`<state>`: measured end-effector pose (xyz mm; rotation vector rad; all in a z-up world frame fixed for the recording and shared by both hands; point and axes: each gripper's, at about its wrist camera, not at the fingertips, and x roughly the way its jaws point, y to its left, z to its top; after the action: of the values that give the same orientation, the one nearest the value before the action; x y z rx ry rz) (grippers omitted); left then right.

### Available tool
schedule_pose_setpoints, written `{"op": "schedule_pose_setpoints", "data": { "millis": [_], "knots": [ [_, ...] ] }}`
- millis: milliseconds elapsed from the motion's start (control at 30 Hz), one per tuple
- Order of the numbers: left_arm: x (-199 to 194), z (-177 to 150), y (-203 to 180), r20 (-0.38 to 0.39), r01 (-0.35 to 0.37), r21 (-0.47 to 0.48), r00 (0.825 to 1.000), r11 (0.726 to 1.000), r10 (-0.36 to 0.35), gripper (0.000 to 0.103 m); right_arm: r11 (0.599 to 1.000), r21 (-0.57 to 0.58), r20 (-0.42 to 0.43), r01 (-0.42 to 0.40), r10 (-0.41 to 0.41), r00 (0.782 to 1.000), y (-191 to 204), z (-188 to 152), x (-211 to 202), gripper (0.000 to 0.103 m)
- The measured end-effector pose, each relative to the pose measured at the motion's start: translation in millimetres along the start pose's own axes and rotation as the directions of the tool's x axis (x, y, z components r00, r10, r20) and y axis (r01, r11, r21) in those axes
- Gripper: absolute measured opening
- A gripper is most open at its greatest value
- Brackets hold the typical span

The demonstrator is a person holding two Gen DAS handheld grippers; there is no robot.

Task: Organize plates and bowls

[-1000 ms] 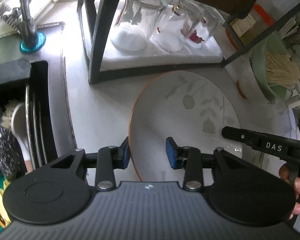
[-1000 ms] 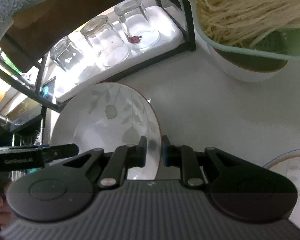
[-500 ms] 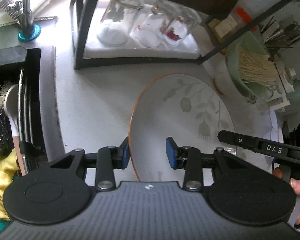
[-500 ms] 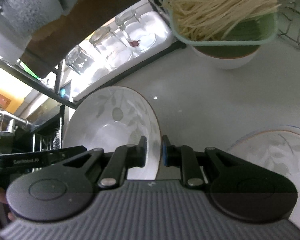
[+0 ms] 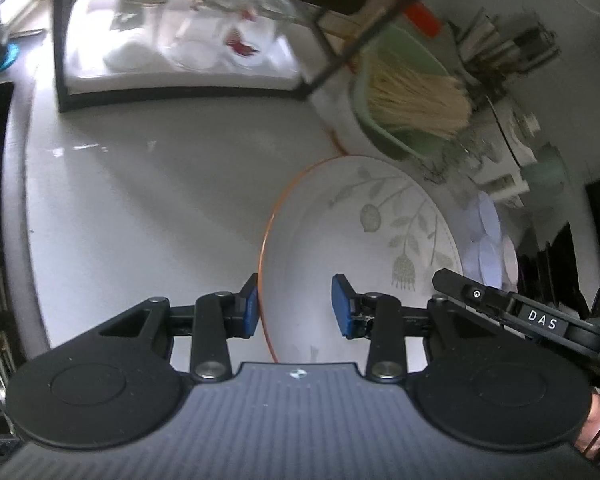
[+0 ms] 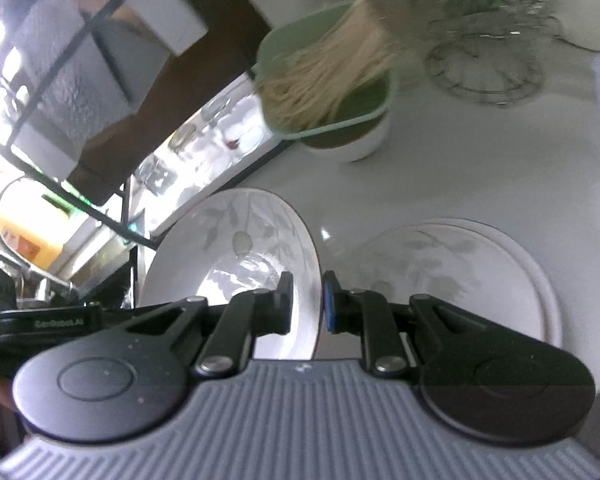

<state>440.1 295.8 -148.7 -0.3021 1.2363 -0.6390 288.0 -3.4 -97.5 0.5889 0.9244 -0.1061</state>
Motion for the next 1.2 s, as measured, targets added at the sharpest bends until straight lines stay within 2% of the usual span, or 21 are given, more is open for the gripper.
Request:
{"op": "schedule_pose_setpoints", "data": {
  "millis": [300, 500, 767, 867, 1000, 1200],
  "knots": [
    [16, -4, -44, -0.012, -0.026, 0.085, 1.000, 0.996, 0.027, 0.041, 0.997, 0.071, 0.031, 0.010, -0.012, 0.999, -37, -12, -26, 0.018],
    [44, 0, -65, -0.062, -0.067, 0.146, 0.995, 0.987, 0.077, 0.041, 0.996, 0.086, 0.023, 0.018, -0.020, 1.000, -62, -14, -28, 0.018],
    [75, -12, -81, -0.137, -0.118, 0.183, 0.980, 0.976, 0.144, 0.041, 0.992, 0.104, -0.038, 0.068, -0.064, 0.997, -88, -20, -19, 0.018],
    [80, -18, -90, -0.122, -0.166, 0.203, 0.974, 0.965, 0.193, 0.041, 0.993, 0.093, -0.077, 0.075, -0.068, 0.995, -93, -24, -13, 0.018],
    [85, -20, -98, -0.123, -0.200, 0.216, 0.965, 0.956, 0.230, 0.041, 0.993, 0.003, -0.107, 0.120, -0.119, 0.987, -88, -26, -6, 0.018],
    [93, -20, -108, -0.109, -0.234, 0.252, 0.957, 0.939, 0.267, 0.041, 0.996, 0.009, -0.133, 0.094, -0.092, 0.987, -95, -25, 0, 0.018]
  ]
}}
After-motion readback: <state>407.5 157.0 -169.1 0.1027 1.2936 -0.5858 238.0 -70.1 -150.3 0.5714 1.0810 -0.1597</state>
